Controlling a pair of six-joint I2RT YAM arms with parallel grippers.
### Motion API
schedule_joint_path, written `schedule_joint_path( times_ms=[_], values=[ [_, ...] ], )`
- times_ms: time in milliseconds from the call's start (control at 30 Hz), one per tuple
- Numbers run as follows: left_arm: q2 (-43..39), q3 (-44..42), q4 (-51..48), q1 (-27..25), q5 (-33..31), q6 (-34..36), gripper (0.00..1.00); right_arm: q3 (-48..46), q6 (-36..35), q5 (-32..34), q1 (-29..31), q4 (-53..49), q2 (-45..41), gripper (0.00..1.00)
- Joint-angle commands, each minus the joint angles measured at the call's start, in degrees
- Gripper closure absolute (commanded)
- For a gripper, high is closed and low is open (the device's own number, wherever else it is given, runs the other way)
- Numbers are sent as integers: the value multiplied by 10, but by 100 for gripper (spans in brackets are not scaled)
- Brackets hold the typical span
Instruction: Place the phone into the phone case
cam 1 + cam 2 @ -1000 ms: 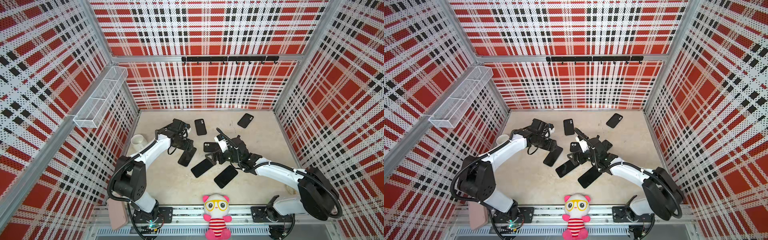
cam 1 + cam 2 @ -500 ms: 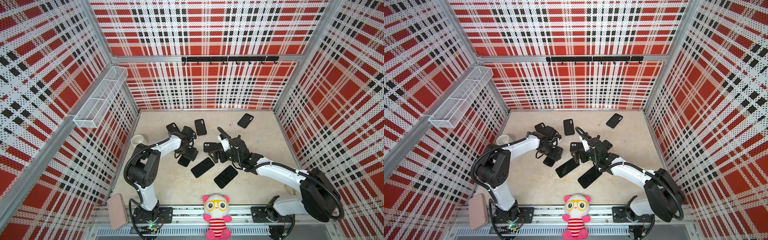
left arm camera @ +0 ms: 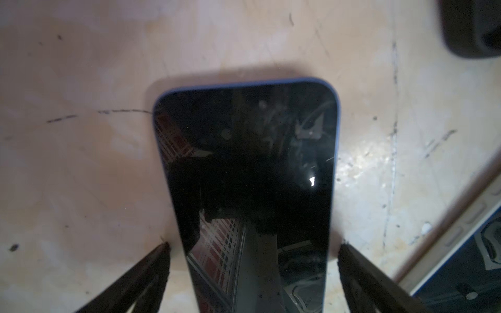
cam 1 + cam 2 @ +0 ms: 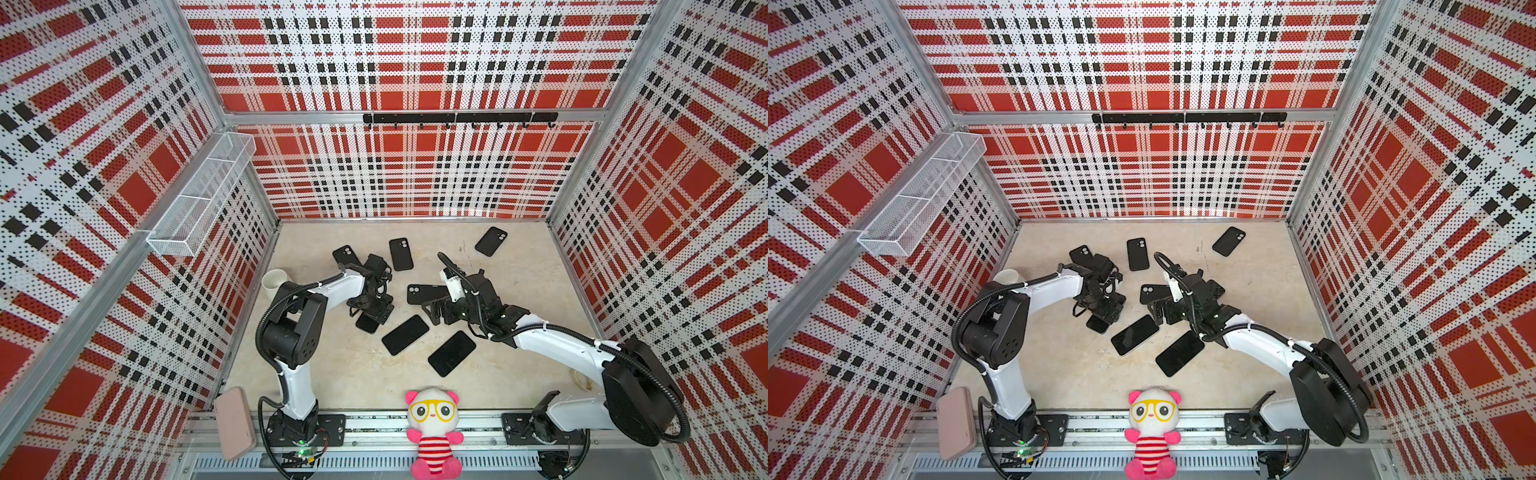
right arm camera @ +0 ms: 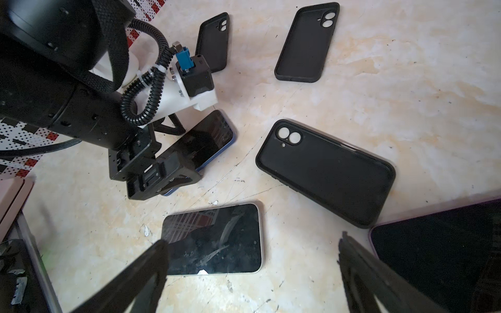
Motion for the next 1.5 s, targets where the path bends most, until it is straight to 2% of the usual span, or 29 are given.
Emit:
schedule_joint_path(
  times_ms=[0, 133, 500, 733, 833, 900, 1067, 1200, 1333, 1467],
  values=[
    [18, 16, -8, 4, -4, 10, 2, 3, -3, 2, -3, -3, 4, 1],
    [32, 18, -16, 3, -10, 9, 0, 1, -7, 8, -3, -5, 0, 0],
    [35, 28, -21, 3, 6, -3, 28, -4, -7, 4, -3, -4, -1, 0],
    [-25, 32, -16, 3, 48, -23, 30, -11, -1, -9, -3, 6, 8, 0],
    [-61, 24, -5, 5, 66, -44, 30, -18, 17, -39, 1, 40, 12, 1],
    [-86, 16, 5, 9, 83, -58, 30, -28, 36, -31, 11, 73, 11, 1],
    [-148, -11, 53, 20, 137, -106, 32, -61, 98, -54, 28, 194, 23, 2],
    [-209, -79, 180, 41, 184, -232, 38, -82, 129, -44, 55, 288, 27, 4],
    [-279, -192, 392, 52, 206, -434, 52, -109, 148, -32, 69, 391, 50, 6],
    [-323, -288, 563, 57, 196, -615, 60, -116, 154, -13, 85, 465, 83, 8]
  ],
)
